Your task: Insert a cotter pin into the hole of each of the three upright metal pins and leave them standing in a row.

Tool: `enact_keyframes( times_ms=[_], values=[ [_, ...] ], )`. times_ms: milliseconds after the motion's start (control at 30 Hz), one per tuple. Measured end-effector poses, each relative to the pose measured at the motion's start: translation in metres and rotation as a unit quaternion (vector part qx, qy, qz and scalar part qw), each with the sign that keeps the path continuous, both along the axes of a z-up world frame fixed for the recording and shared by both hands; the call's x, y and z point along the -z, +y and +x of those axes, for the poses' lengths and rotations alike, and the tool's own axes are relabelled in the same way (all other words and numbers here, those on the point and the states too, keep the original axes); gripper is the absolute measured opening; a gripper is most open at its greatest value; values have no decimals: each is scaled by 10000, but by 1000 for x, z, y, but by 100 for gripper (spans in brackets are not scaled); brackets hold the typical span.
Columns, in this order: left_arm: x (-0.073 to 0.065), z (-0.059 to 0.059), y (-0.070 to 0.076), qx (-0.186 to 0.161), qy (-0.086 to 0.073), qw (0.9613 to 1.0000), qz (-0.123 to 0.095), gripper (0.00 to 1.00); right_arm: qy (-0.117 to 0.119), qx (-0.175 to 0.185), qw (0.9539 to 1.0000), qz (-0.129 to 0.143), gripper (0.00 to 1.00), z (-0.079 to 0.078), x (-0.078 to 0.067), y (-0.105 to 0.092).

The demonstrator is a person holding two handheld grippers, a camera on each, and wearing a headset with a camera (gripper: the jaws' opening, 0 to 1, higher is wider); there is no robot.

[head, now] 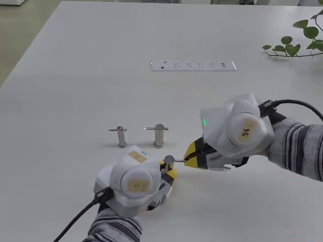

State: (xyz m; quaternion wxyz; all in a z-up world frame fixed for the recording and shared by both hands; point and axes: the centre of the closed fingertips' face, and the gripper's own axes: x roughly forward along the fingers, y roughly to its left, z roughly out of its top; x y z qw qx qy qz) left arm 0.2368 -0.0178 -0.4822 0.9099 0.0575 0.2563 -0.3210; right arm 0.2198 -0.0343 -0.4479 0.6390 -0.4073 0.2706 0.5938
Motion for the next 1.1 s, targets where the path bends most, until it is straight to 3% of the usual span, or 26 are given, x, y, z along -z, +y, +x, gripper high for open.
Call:
enact_keyframes(
  times_ms=[333,633,933,1100],
  values=[
    [0,0,1,-179,-3,9998,-128,10,-134,-47,9999,1,0,0,0,10],
    [0,0,1,-158,-10,9998,-153,10,-101,25,9999,114,0,0,-1,17],
    [1,0,1,-158,-21,9997,-177,10,-208,-10,9998,52,3,2,1,15],
    [1,0,1,-158,-17,9997,-181,10,-43,192,9997,176,4,4,-5,9]
  ],
)
